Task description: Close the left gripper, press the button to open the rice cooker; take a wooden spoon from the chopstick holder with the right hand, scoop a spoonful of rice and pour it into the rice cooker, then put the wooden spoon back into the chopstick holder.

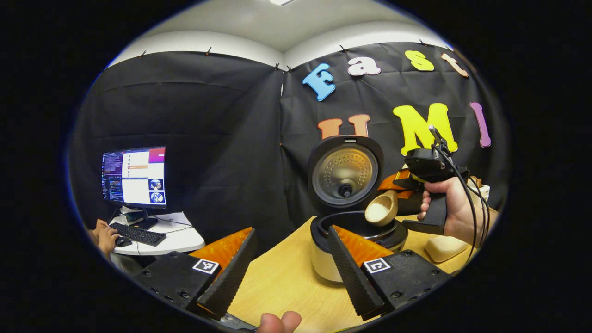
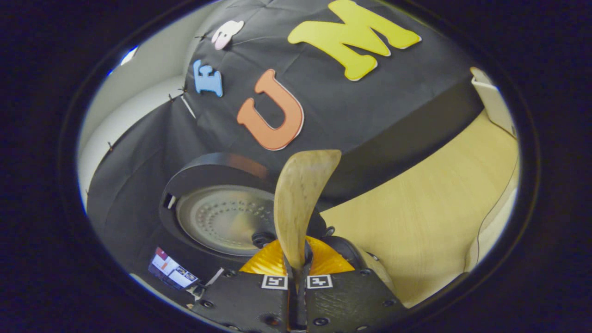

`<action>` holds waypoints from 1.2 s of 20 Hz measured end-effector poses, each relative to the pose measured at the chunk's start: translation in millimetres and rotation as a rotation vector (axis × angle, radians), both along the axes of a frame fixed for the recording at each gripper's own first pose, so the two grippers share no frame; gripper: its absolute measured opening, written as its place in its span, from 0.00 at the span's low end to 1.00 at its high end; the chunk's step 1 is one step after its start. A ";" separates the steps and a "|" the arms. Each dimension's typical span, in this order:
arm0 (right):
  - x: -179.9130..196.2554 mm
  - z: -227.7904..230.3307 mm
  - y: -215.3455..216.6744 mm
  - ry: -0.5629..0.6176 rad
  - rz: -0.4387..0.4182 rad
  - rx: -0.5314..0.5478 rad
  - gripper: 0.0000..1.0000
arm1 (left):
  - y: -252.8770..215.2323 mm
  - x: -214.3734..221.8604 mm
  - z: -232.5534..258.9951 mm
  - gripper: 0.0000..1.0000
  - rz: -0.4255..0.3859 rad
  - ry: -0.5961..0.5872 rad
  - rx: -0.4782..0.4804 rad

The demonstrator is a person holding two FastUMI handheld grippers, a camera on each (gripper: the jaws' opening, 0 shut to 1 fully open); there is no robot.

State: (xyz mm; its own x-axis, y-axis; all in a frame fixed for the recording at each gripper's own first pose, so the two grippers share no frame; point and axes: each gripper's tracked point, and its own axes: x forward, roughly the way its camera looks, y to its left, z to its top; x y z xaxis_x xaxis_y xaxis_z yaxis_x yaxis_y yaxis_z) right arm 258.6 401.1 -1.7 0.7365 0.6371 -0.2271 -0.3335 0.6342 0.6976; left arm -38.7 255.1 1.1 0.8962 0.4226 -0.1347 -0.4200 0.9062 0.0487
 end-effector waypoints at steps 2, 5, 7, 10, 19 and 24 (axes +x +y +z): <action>-2.3 -1.0 7.5 -0.059 -0.003 -0.063 0.00 | -1.0 1.6 -0.9 0.97 -0.007 0.003 0.001; -4.2 -10.9 17.3 -0.149 -0.020 -0.191 0.00 | -2.3 1.7 -0.3 0.97 -0.017 0.001 0.007; -4.0 -9.6 23.0 -0.176 -0.014 -0.207 0.00 | 0.8 0.0 0.1 0.97 -0.013 0.000 0.013; -9.6 -1.2 28.2 -0.241 -0.008 -0.270 0.00 | 3.4 -0.1 -2.8 0.97 -0.018 0.001 -0.006; -22.5 20.4 50.0 -0.478 0.012 -0.490 0.01 | 12.1 -1.5 -5.8 0.97 -0.029 -0.012 -0.058; -38.5 43.0 61.1 -0.680 0.021 -0.613 0.00 | 19.7 -6.2 -2.0 0.97 -0.013 -0.026 -0.066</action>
State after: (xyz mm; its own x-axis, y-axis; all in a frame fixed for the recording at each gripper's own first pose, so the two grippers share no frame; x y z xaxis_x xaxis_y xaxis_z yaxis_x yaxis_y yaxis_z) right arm 220.1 462.2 41.2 0.8252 0.5625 -0.0517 -0.5645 0.8180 -0.1103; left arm -44.9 274.8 -0.9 0.9051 0.4022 -0.1383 -0.4088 0.9124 -0.0220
